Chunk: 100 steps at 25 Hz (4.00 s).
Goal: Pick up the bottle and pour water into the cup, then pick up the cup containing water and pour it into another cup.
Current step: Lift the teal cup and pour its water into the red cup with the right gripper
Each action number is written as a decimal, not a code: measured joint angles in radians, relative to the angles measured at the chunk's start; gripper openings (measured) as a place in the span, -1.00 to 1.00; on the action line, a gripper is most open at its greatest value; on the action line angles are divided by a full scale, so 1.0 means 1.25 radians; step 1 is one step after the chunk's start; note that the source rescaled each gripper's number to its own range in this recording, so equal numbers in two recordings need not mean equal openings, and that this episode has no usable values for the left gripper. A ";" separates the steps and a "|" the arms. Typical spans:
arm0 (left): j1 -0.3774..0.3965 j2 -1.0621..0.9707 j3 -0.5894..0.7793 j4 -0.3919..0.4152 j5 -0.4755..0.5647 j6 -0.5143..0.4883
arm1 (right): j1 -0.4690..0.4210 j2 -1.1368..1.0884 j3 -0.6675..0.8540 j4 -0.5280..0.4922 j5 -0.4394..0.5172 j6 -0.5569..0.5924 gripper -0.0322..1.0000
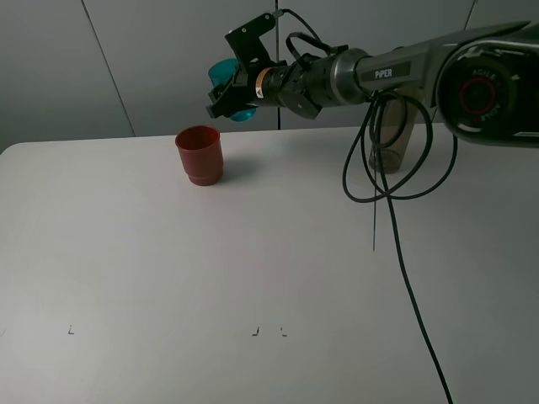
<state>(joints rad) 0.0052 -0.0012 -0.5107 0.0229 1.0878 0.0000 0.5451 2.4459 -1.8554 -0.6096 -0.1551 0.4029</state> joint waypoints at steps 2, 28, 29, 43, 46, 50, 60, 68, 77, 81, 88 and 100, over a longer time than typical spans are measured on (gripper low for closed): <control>0.000 0.000 0.000 0.000 0.000 0.000 | 0.004 0.000 0.000 0.000 0.002 -0.018 -0.85; 0.000 0.000 0.000 0.000 0.000 0.005 | 0.028 0.000 0.000 -0.004 0.026 -0.278 -0.85; 0.000 0.000 0.000 0.000 0.000 0.005 | 0.028 0.000 0.000 -0.004 0.026 -0.295 -0.85; 0.000 0.000 0.000 0.000 0.000 0.005 | 0.029 0.000 0.000 -0.005 0.026 -0.471 -0.85; 0.000 0.000 0.000 0.000 0.000 0.005 | 0.033 0.000 0.000 -0.005 0.029 -0.507 -0.85; 0.000 0.000 0.000 0.000 0.000 0.005 | 0.039 0.000 0.000 -0.005 0.037 -0.557 -0.85; 0.000 0.000 0.000 0.000 0.000 0.005 | 0.040 0.000 0.000 -0.005 0.038 -0.650 -0.85; 0.000 0.000 0.000 0.000 0.000 0.005 | 0.040 0.000 0.000 -0.005 0.038 -0.683 -0.85; 0.000 0.000 0.000 0.000 0.000 0.005 | 0.040 0.000 0.000 -0.005 0.038 -0.738 -0.85; 0.000 0.000 0.000 0.000 0.000 0.005 | 0.040 0.000 0.000 -0.005 0.038 -0.775 -0.85; 0.000 0.000 0.000 0.000 0.000 0.005 | 0.041 0.000 0.000 -0.005 0.038 -0.812 -0.85; 0.000 0.000 0.000 0.000 0.000 0.005 | 0.041 0.000 0.000 -0.005 0.038 -0.868 -0.85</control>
<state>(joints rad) 0.0052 -0.0012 -0.5107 0.0229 1.0878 0.0068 0.5966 2.4459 -1.8554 -0.6156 -0.1071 -0.6822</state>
